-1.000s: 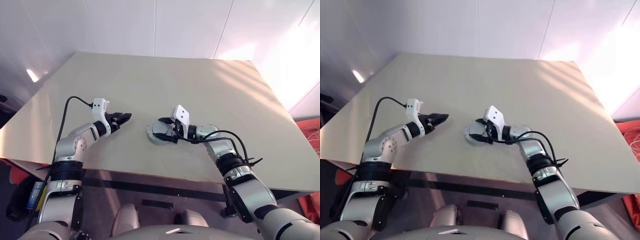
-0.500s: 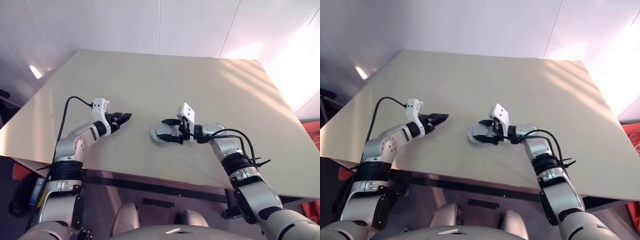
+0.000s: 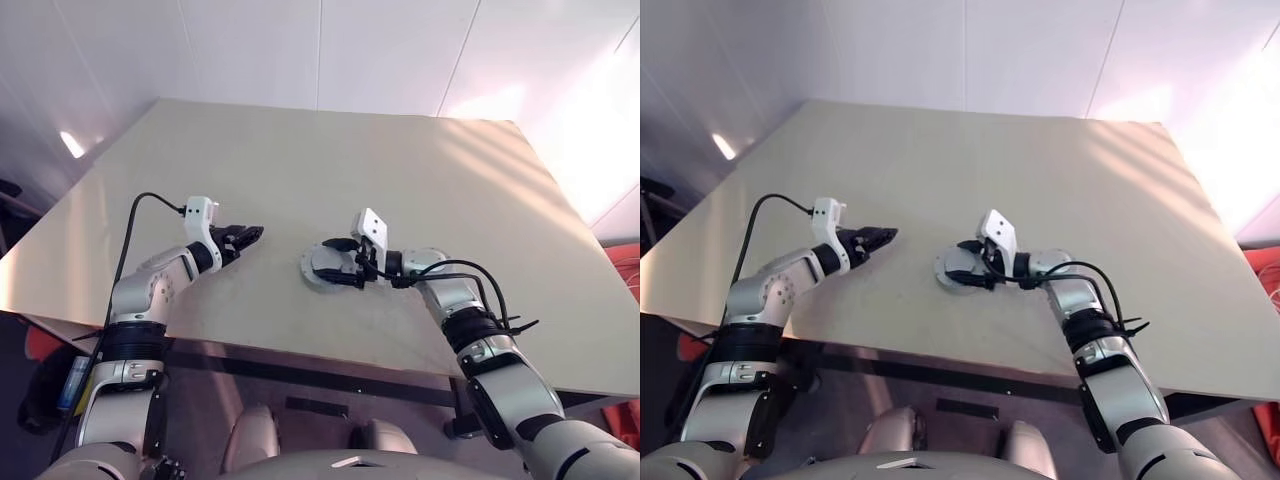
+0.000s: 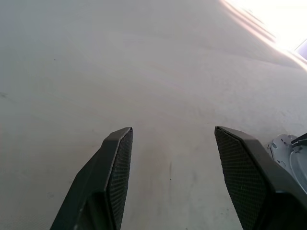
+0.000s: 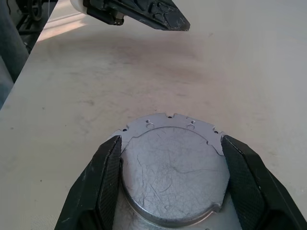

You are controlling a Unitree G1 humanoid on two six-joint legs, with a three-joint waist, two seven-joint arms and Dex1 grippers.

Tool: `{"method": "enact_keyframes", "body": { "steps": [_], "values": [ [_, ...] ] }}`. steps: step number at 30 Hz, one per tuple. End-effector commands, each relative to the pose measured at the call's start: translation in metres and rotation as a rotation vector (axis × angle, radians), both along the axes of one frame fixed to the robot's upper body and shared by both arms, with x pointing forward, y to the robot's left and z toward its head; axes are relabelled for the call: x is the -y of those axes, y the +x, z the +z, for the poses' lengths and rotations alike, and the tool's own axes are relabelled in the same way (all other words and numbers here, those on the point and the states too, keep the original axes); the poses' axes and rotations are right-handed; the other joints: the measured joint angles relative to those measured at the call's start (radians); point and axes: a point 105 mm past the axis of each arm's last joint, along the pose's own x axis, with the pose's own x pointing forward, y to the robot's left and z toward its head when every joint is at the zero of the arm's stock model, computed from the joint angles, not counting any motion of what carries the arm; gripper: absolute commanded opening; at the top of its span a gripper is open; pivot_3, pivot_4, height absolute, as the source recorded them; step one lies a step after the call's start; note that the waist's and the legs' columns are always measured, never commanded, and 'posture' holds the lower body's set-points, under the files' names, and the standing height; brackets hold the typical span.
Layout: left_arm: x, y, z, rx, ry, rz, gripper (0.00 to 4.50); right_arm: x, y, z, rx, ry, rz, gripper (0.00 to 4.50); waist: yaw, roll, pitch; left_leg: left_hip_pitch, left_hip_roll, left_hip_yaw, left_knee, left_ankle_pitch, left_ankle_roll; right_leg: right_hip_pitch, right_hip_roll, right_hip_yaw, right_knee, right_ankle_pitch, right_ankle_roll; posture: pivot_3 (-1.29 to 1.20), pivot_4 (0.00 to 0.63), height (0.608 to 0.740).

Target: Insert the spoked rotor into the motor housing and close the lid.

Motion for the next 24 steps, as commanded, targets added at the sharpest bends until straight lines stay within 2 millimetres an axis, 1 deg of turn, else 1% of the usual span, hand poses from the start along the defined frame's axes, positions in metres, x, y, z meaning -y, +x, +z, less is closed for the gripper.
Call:
{"method": "enact_keyframes", "body": {
  "steps": [1,7,12,15,17,20,22,23,24],
  "values": [
    [-0.001,0.004,0.018,0.068,-0.003,-0.002,2.88,0.019,-0.007,-0.043,-0.102,-0.148,-0.059,3.15,-0.001,0.000,0.000,0.000,0.000,0.000,0.000,0.000,0.000,0.000,0.000,0.000,0.000,0.000,0.000,0.00,0.000,0.740],
    [0.000,0.004,0.019,0.068,-0.012,-0.003,2.88,0.022,-0.011,-0.050,-0.117,-0.172,-0.046,3.15,-0.001,0.000,0.000,0.002,0.000,0.000,-0.005,0.002,-0.004,0.000,0.000,0.000,0.001,0.000,0.000,0.00,0.000,0.740],
    [0.015,0.008,0.025,0.057,-0.054,-0.022,2.88,0.024,-0.012,-0.051,-0.116,-0.178,-0.048,3.15,-0.001,0.000,0.000,0.003,0.000,0.001,-0.007,0.003,-0.005,0.000,0.000,0.000,0.000,0.000,0.000,0.00,0.000,0.740],
    [0.048,0.012,0.046,0.036,-0.226,-0.108,2.88,0.024,-0.012,-0.052,-0.114,-0.179,-0.047,3.15,0.000,0.000,0.000,0.004,0.000,0.001,-0.008,0.004,-0.006,0.001,0.000,0.000,0.000,0.000,0.000,0.00,0.000,0.740],
    [0.061,0.012,0.052,0.013,-0.285,-0.145,2.88,0.024,-0.012,-0.052,-0.113,-0.179,-0.047,3.15,-0.001,-0.001,0.000,0.004,0.000,0.001,-0.009,0.005,-0.007,0.001,0.000,0.000,0.000,0.000,0.000,0.00,0.000,0.740],
    [0.089,0.009,0.060,-0.013,-0.375,-0.241,2.29,0.023,-0.011,-0.051,-0.109,-0.179,-0.048,3.15,-0.002,0.001,-0.001,0.005,0.000,0.002,-0.010,0.005,-0.007,0.002,0.000,0.000,0.000,0.000,0.000,0.00,0.000,0.740],
    [0.099,0.006,0.061,-0.032,-0.389,-0.287,1.62,0.022,-0.011,-0.050,-0.107,-0.178,-0.050,3.15,-0.002,0.001,-0.001,0.006,0.000,0.002,-0.011,0.005,-0.007,0.002,0.000,0.000,0.000,0.000,-0.001,0.00,0.000,0.740],
    [0.104,0.004,0.058,-0.058,-0.392,-0.306,1.33,0.022,-0.011,-0.050,-0.104,-0.177,-0.052,3.15,-0.002,0.001,-0.001,0.006,0.000,0.002,-0.011,0.005,-0.007,0.002,0.000,0.000,0.000,-0.001,-0.001,0.00,0.000,0.740],
    [0.107,0.003,0.055,-0.077,-0.391,-0.318,0.96,0.023,-0.010,-0.049,-0.101,-0.176,-0.054,3.15,-0.002,0.001,-0.001,0.006,0.000,0.002,-0.011,0.005,-0.007,0.002,0.000,0.000,0.000,-0.001,-0.001,0.00,0.000,0.740]
  ]
}}
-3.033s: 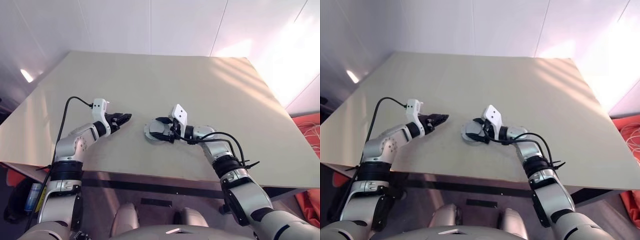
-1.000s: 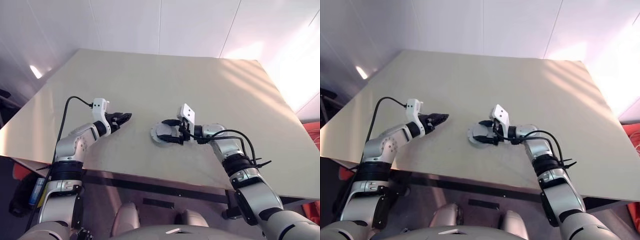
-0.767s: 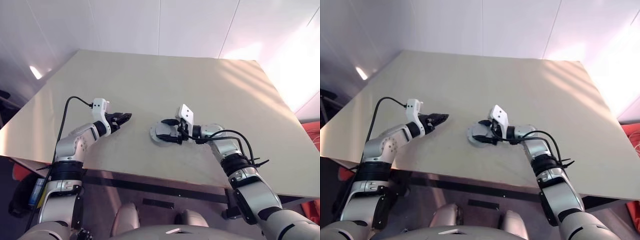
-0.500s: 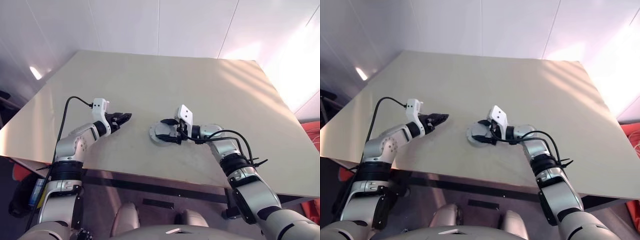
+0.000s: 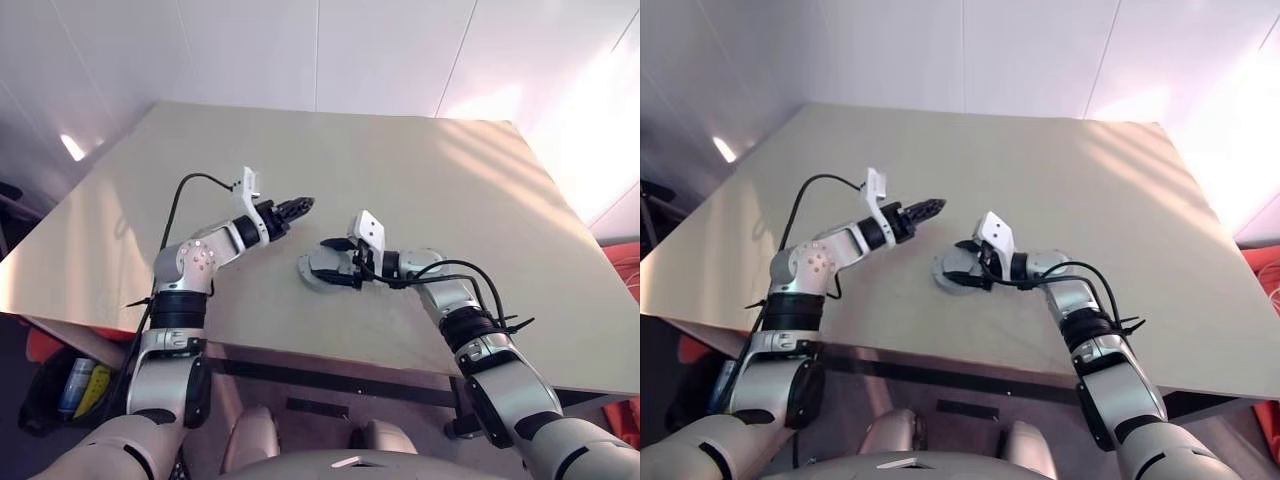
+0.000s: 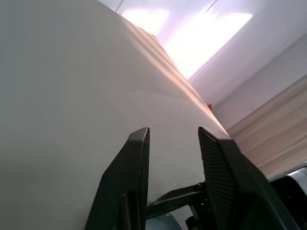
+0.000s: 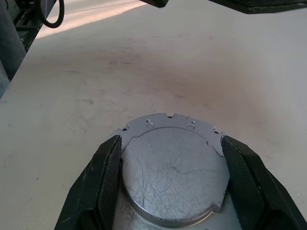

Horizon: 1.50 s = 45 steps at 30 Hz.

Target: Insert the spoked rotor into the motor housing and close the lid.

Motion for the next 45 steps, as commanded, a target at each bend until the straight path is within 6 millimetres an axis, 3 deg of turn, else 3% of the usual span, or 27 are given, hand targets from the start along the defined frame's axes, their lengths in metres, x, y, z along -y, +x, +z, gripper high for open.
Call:
{"method": "enact_keyframes", "body": {
  "steps": [1,3,14,24,29,33,40,45],
  "values": [
    [0.012,-0.004,0.003,-0.027,-0.017,-0.073,0.65,0.026,-0.009,-0.046,-0.124,-0.163,-0.071,3.15,0.000,0.000,0.000,0.000,0.000,0.000,0.000,0.000,0.000,0.000,0.000,0.000,0.000,0.000,0.000,0.00,0.000,0.740],
    [0.016,-0.006,-0.002,-0.057,-0.014,-0.100,0.03,0.026,-0.008,-0.046,-0.122,-0.162,-0.076,3.15,0.000,0.000,0.000,0.000,0.000,0.000,-0.001,0.000,0.000,0.000,0.000,0.000,0.000,0.000,0.000,0.00,0.000,0.740],
    [0.024,-0.022,-0.045,-0.204,0.157,-0.184,0.03,0.027,-0.007,-0.045,-0.113,-0.155,-0.091,3.15,0.001,0.000,0.000,0.000,0.000,0.000,-0.002,0.000,0.000,0.000,0.000,0.000,-0.001,-0.003,0.004,0.00,0.000,0.740],
    [0.010,-0.035,-0.077,-0.388,0.239,-0.216,0.03,0.028,-0.004,-0.043,-0.105,-0.149,-0.113,3.15,0.001,0.002,-0.001,0.003,0.000,0.000,-0.003,0.000,0.000,0.002,0.000,0.000,-0.003,-0.005,0.007,0.00,0.000,0.740],
    [0.005,-0.032,-0.076,-0.385,0.233,-0.194,0.03,0.028,-0.003,-0.040,-0.122,-0.131,-0.109,3.15,0.000,0.003,-0.002,0.011,-0.001,0.000,-0.011,0.000,0.000,0.006,0.000,0.000,-0.014,-0.005,0.008,0.00,0.000,0.740],
    [0.004,-0.030,-0.076,-0.385,0.228,-0.177,0.00,0.028,-0.002,-0.037,-0.111,-0.126,-0.105,4.47,0.000,0.002,-0.002,0.011,-0.002,0.000,-0.015,0.000,0.000,0.007,0.000,-0.001,-0.020,-0.005,0.008,0.00,0.000,0.740],
    [0.000,-0.026,-0.075,-0.388,0.217,-0.159,0.00,0.025,-0.004,-0.026,-0.080,-0.110,-0.071,4.47,0.000,0.003,-0.003,0.011,-0.001,0.000,-0.015,0.000,0.000,0.012,0.001,-0.001,-0.020,-0.004,0.005,0.00,0.000,0.740],
    [0.000,-0.026,-0.074,-0.393,0.204,-0.159,0.00,0.023,-0.008,0.004,-0.020,-0.077,0.001,4.47,0.002,0.003,-0.003,0.009,-0.001,0.000,-0.015,0.000,0.000,0.013,0.001,0.000,-0.021,-0.002,0.002,0.00,0.000,0.740]
  ]
}}
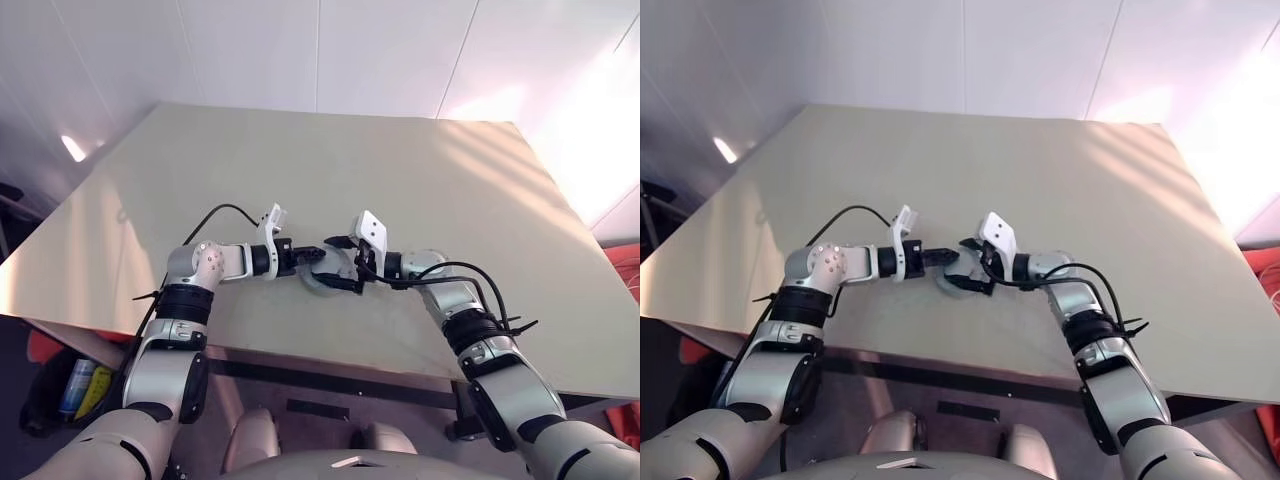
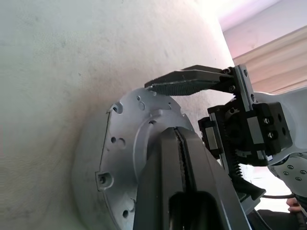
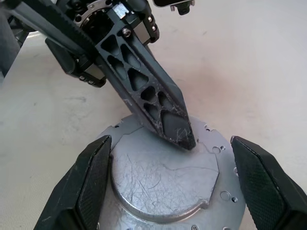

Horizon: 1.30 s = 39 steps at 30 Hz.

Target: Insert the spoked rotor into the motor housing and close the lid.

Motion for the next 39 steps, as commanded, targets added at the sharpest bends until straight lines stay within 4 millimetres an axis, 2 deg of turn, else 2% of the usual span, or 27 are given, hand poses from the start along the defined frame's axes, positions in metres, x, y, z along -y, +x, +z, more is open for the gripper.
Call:
{"method": "enact_keyframes", "body": {
  "steps": [1,5,8,14,17,23,32,39],
  "values": [
    [-0.010,-0.001,-0.015,-0.052,0.064,0.030,0.00,0.014,-0.005,0.006,0.001,-0.053,0.017,4.47,0.000,0.000,0.000,-0.001,0.000,0.000,0.000,0.000,0.001,0.000,0.000,0.000,-0.001,0.000,0.000,0.00,0.000,0.740],
    [-0.006,-0.004,-0.014,-0.063,0.051,0.001,0.00,0.015,-0.006,0.034,0.042,-0.008,0.037,4.47,-0.002,0.000,0.000,-0.006,0.001,0.000,-0.001,-0.001,0.003,-0.005,0.001,-0.001,-0.001,-0.001,-0.001,0.00,0.000,0.740],
    [-0.002,-0.009,-0.015,-0.070,0.048,-0.032,0.00,0.017,-0.007,0.056,0.064,0.039,0.052,4.47,-0.001,0.000,0.000,-0.018,0.001,0.000,0.001,0.001,0.007,-0.017,0.001,-0.002,0.004,-0.001,-0.002,0.00,0.000,0.740],
    [-0.002,-0.010,-0.015,-0.068,0.045,-0.042,0.00,0.023,-0.003,0.083,0.083,0.114,0.013,4.47,0.000,0.000,0.000,-0.019,0.001,0.000,0.003,0.000,0.009,-0.016,0.001,-0.003,0.005,-0.001,-0.003,0.00,0.000,0.740],
    [-0.001,-0.011,-0.014,-0.069,0.038,-0.050,0.00,0.026,-0.001,0.090,0.080,0.132,-0.005,4.47,-0.001,0.000,0.000,-0.018,0.002,0.000,0.003,0.000,0.008,-0.016,0.001,-0.003,0.005,-0.001,-0.003,0.00,0.000,0.740],
    [-0.003,-0.014,-0.015,-0.075,0.041,-0.058,0.00,0.050,0.024,0.085,-0.056,0.137,-0.221,4.47,-0.001,0.000,0.000,-0.018,0.002,0.000,0.006,0.000,0.008,-0.015,0.001,-0.003,0.006,-0.001,-0.003,0.00,0.000,0.740],
    [-0.019,-0.011,-0.019,-0.076,0.053,-0.011,0.00,0.067,-0.002,0.057,-0.505,0.123,-0.301,4.47,-0.001,0.000,0.000,-0.016,0.002,0.000,0.007,0.000,0.008,-0.013,0.001,-0.003,0.007,-0.001,-0.003,0.00,0.000,0.740],
    [-0.023,-0.009,-0.019,-0.071,0.048,0.013,0.00,0.068,-0.011,0.039,-0.728,0.145,-0.407,4.47,0.002,0.000,0.000,-0.014,0.003,0.000,0.007,0.002,0.000,-0.012,0.001,-0.003,0.010,-0.001,-0.003,0.00,0.000,0.740]
  ]
}}
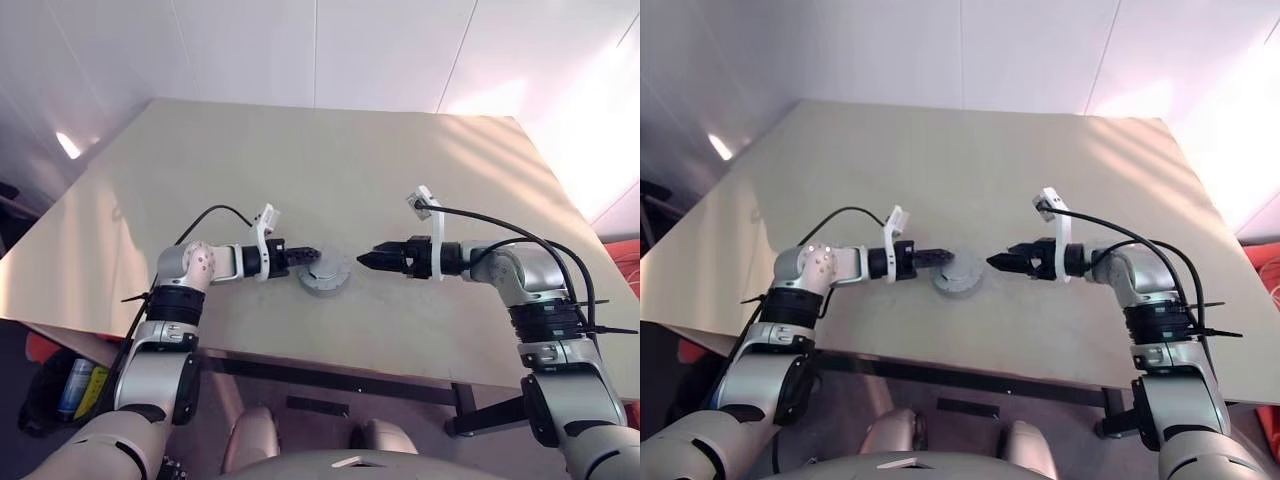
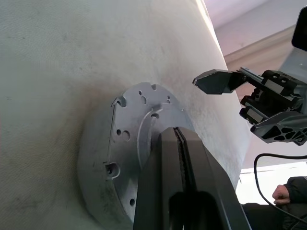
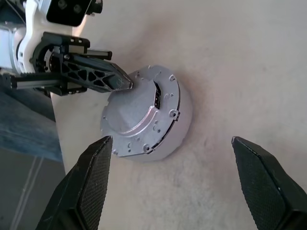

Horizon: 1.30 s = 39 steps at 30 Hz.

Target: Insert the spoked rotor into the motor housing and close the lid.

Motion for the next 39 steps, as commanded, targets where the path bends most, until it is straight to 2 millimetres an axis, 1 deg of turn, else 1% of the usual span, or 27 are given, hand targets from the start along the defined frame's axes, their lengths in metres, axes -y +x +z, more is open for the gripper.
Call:
{"method": "enact_keyframes", "body": {
  "steps": [1,6,10,14,17,20,25,30,36,39],
  "values": [
    [-0.013,-0.003,-0.021,-0.059,0.085,0.039,0.00,-0.002,-0.001,0.002,-0.050,0.023,-0.043,4.47,0.000,0.000,0.000,0.000,0.000,0.000,0.000,0.000,-0.001,0.000,0.000,0.000,0.000,0.000,0.000,0.00,0.000,0.740],
    [-0.017,-0.001,-0.020,-0.056,0.088,0.052,0.00,-0.007,-0.006,-0.009,-0.123,0.016,-0.074,4.47,0.001,0.000,0.000,0.000,0.000,0.000,0.000,0.002,-0.003,-0.001,0.000,0.000,0.003,0.000,0.000,0.00,0.000,0.740],
    [-0.018,0.000,-0.017,-0.054,0.087,0.055,0.00,-0.007,-0.006,-0.019,-0.174,0.000,-0.111,4.47,0.001,0.000,0.000,0.002,0.000,0.000,0.000,0.002,-0.004,-0.001,0.000,0.000,0.005,0.000,0.000,0.00,0.000,0.740],
    [-0.019,0.000,-0.017,-0.052,0.090,0.059,0.00,-0.011,-0.005,-0.021,-0.211,0.023,-0.123,4.47,0.000,0.000,0.000,0.004,0.000,0.000,0.000,0.003,-0.006,-0.001,0.000,0.001,0.008,-0.001,-0.002,0.00,0.000,0.740],
    [-0.019,0.001,-0.017,-0.051,0.090,0.065,0.00,-0.021,-0.003,-0.020,-0.241,0.064,-0.130,4.47,-0.003,0.000,0.000,0.007,0.000,0.000,0.000,0.005,-0.008,-0.001,0.000,0.001,0.011,-0.002,-0.003,0.00,0.000,0.740],
    [-0.019,0.002,-0.017,-0.049,0.090,0.068,0.00,-0.037,-0.005,-0.017,-0.270,0.114,-0.105,4.47,-0.003,0.000,0.000,0.008,0.001,0.000,-0.001,0.006,-0.011,-0.001,0.001,0.001,0.013,-0.002,-0.003,0.00,0.000,0.740],
    [-0.020,0.002,-0.017,-0.046,0.091,0.072,0.00,-0.054,-0.007,-0.012,-0.306,0.176,-0.082,4.47,-0.001,0.000,0.000,0.010,0.001,0.000,-0.005,0.008,-0.013,0.000,0.001,0.001,0.013,-0.003,-0.004,0.00,0.000,0.740],
    [-0.021,0.003,-0.016,-0.042,0.093,0.074,0.00,-0.063,-0.005,-0.010,-0.313,0.202,-0.080,4.47,0.000,0.000,0.000,0.010,0.001,0.000,-0.006,0.008,-0.014,-0.001,0.001,0.001,0.012,-0.003,-0.004,0.00,0.000,0.740],
    [-0.022,0.003,-0.015,-0.039,0.095,0.078,0.00,-0.071,0.006,-0.007,-0.314,0.248,-0.126,4.47,-0.002,0.000,0.000,0.010,0.001,0.000,-0.007,0.010,-0.016,-0.001,0.001,0.001,0.013,-0.003,-0.004,0.00,0.000,0.740],
    [-0.022,0.004,-0.015,-0.037,0.097,0.081,0.00,-0.078,0.010,-0.006,-0.309,0.280,-0.148,4.47,-0.002,0.000,0.000,0.011,0.001,0.000,-0.008,0.010,-0.017,-0.002,0.001,0.001,0.013,-0.003,-0.004,0.00,0.000,0.740]
  ]
}}
